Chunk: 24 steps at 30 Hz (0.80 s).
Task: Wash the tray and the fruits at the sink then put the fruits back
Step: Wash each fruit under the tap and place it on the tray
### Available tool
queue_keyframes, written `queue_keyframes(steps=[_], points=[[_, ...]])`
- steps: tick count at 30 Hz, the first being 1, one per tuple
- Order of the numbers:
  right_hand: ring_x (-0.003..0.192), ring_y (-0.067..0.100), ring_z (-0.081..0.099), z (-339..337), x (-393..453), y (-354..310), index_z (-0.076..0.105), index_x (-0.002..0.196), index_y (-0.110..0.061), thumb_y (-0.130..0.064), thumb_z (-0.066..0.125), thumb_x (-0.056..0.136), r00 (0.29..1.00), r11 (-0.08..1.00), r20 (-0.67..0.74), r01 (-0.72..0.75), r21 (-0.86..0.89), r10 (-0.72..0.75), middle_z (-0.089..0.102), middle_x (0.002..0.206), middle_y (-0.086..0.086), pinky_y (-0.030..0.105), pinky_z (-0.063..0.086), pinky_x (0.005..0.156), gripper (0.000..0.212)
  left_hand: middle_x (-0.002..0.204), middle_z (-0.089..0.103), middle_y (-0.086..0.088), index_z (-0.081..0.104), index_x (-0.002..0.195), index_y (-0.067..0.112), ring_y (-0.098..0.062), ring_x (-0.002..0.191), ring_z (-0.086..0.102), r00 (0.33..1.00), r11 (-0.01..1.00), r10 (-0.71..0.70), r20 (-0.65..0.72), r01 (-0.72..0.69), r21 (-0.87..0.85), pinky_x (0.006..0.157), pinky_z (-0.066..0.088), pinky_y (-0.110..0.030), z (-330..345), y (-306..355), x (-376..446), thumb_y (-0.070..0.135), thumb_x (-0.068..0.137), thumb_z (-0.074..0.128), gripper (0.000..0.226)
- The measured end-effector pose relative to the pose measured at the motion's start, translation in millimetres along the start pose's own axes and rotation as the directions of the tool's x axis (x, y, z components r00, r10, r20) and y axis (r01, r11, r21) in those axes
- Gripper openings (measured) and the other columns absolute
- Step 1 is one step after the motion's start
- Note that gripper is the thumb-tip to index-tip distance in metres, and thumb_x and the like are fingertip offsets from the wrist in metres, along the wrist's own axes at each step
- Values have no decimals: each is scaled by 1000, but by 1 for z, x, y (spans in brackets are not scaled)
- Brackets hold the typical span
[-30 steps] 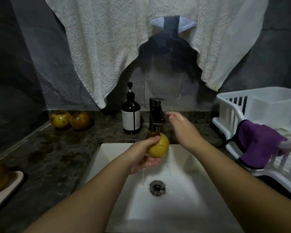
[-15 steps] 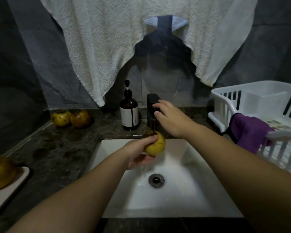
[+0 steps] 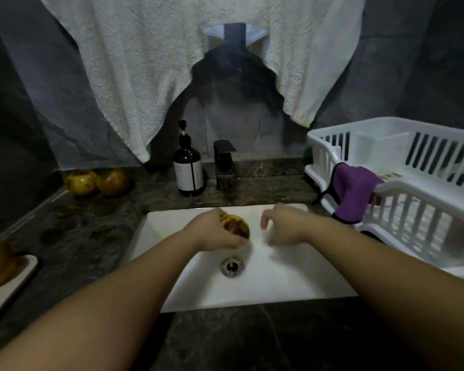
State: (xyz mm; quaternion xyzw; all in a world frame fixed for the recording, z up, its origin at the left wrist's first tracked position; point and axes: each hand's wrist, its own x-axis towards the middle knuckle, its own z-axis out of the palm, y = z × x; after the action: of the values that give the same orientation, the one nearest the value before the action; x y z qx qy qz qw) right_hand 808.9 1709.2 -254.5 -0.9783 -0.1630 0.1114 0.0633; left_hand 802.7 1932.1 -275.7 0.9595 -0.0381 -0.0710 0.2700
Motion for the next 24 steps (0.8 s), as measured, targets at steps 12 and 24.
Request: queue_keyframes(steps=[12,24], points=[[79,14,55,-30,-16,4,55,84,-32,-32,72,84,942,992,-336,35,123,8,56,91,-6,30,39,58,17,108,61,11,52,126,31,-8,96,59,991,989,64,-114,-78,-125,76,52,-30,-5,24,-3,73,46,84,96],[91,23,56,-7,-30,-2,53,78,-25,-13,63,89,970,991,-239,-12,135,45,56,87,-3,27,38,60,19,114,62,5,54,135,25,-14,102,60,997,997,28,-74,-33,-73,77,51,-29,-2,16,-2,76,40,81,111]])
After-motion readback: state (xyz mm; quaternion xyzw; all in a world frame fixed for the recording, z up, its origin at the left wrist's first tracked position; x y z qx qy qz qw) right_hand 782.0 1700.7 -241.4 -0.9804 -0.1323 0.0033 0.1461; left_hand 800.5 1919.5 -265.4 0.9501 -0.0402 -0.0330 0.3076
